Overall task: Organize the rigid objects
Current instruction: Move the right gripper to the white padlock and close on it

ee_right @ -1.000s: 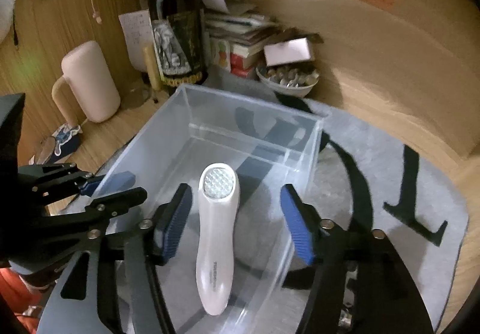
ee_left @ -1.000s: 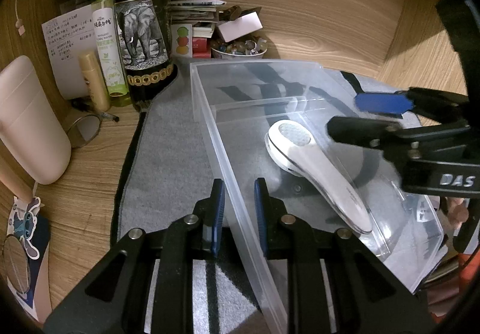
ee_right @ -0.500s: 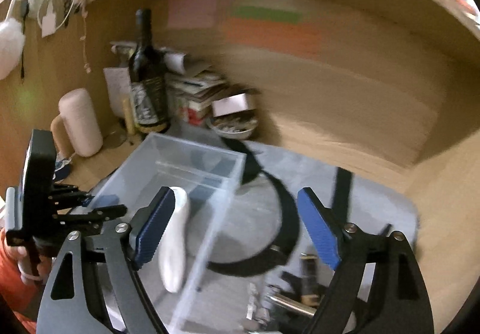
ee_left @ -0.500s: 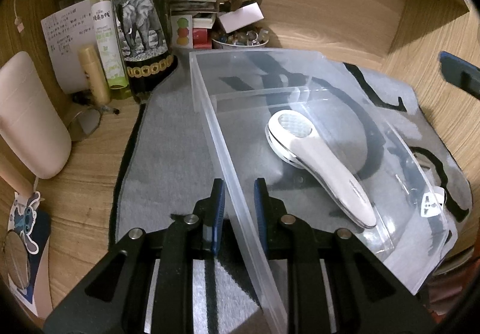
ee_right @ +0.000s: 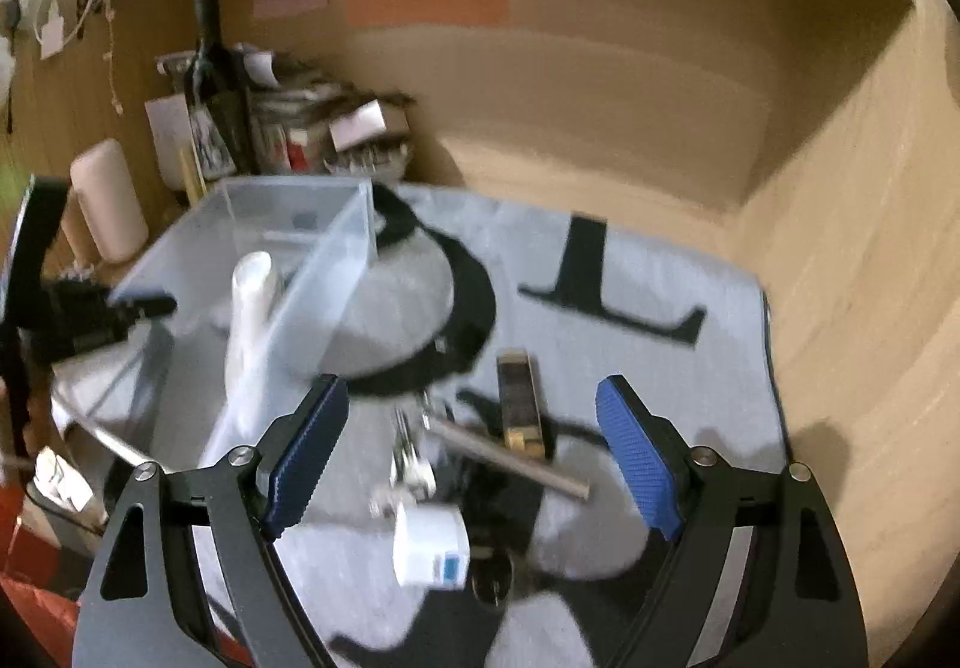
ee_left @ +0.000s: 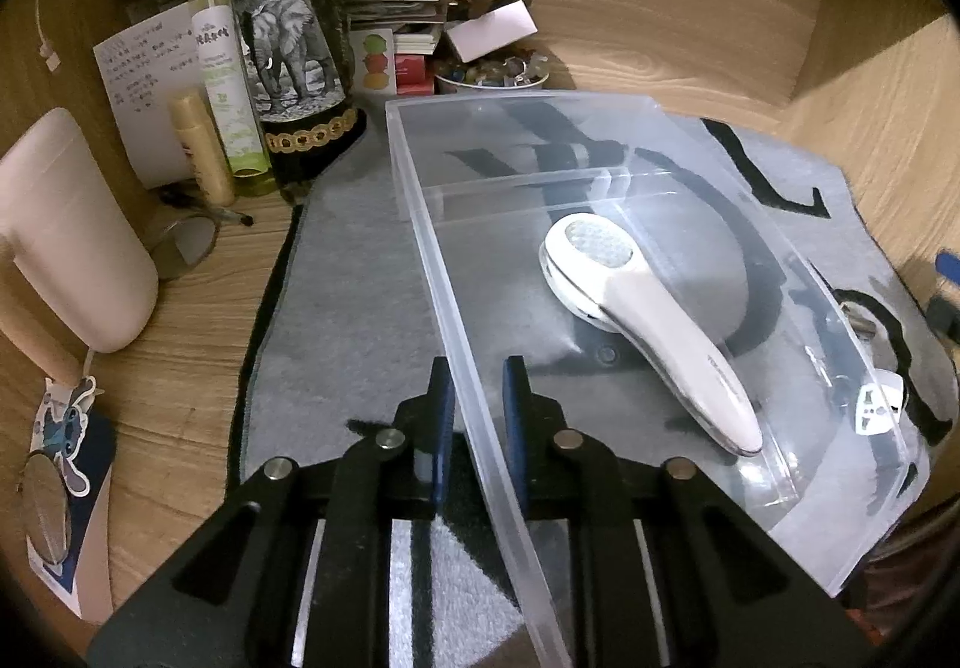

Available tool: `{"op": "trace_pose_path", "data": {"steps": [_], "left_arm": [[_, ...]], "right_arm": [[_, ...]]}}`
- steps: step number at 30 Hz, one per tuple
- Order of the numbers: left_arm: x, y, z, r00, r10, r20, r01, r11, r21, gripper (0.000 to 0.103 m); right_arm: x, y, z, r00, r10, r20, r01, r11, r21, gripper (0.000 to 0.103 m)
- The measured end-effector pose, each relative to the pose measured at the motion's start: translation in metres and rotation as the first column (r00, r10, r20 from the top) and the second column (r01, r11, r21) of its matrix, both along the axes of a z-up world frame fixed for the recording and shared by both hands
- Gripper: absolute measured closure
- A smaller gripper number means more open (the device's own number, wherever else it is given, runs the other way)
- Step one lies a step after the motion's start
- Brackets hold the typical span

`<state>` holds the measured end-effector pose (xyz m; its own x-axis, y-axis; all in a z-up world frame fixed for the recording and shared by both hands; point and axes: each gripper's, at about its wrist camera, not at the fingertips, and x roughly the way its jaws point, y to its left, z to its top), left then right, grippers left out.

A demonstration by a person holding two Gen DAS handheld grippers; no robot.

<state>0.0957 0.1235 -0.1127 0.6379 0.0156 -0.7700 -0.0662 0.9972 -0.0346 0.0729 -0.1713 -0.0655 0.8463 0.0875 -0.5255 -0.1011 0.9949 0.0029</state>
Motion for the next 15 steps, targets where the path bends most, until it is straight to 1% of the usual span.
{"op": "trace_pose_path", "data": {"steps": [3, 7, 11, 12, 13, 14, 15], "left_arm": [[-0.001, -0.001, 0.000, 1.000, 0.007, -0.002, -0.007, 1.000, 0.008, 0.088], [-0.001, -0.002, 0.001, 1.000, 0.015, -0.003, -0.015, 1.000, 0.010, 0.089], [-0.003, -0.003, 0.001, 1.000, 0.022, -0.004, -0.022, 1.000, 0.012, 0.089], [-0.003, -0.003, 0.001, 1.000, 0.023, -0.004, -0.023, 1.000, 0.013, 0.090], [-0.003, -0.003, 0.001, 1.000, 0.024, -0.003, -0.024, 1.000, 0.013, 0.090], [-0.004, -0.003, 0.001, 1.000, 0.025, -0.003, -0.025, 1.000, 0.013, 0.090], [-0.004, -0.003, 0.001, 1.000, 0.026, -0.003, -0.026, 1.000, 0.013, 0.090]], "right_arm": [[-0.003, -0.004, -0.017, 0.999, -0.003, -0.035, 0.004, 1.000, 0.023, 0.020], [-0.004, -0.010, -0.039, 0.996, 0.019, -0.090, -0.012, 0.997, 0.079, 0.020], [-0.004, -0.009, -0.050, 0.992, 0.050, -0.120, -0.037, 0.993, 0.108, 0.022], [-0.004, -0.008, -0.052, 0.991, 0.058, -0.119, -0.044, 0.992, 0.116, 0.026], [-0.004, -0.007, -0.052, 0.991, 0.066, -0.120, -0.051, 0.992, 0.119, 0.033], [-0.003, -0.006, -0.053, 0.989, 0.077, -0.124, -0.062, 0.991, 0.122, 0.037], [-0.001, -0.005, -0.055, 0.987, 0.091, -0.135, -0.074, 0.989, 0.129, 0.043]]}}
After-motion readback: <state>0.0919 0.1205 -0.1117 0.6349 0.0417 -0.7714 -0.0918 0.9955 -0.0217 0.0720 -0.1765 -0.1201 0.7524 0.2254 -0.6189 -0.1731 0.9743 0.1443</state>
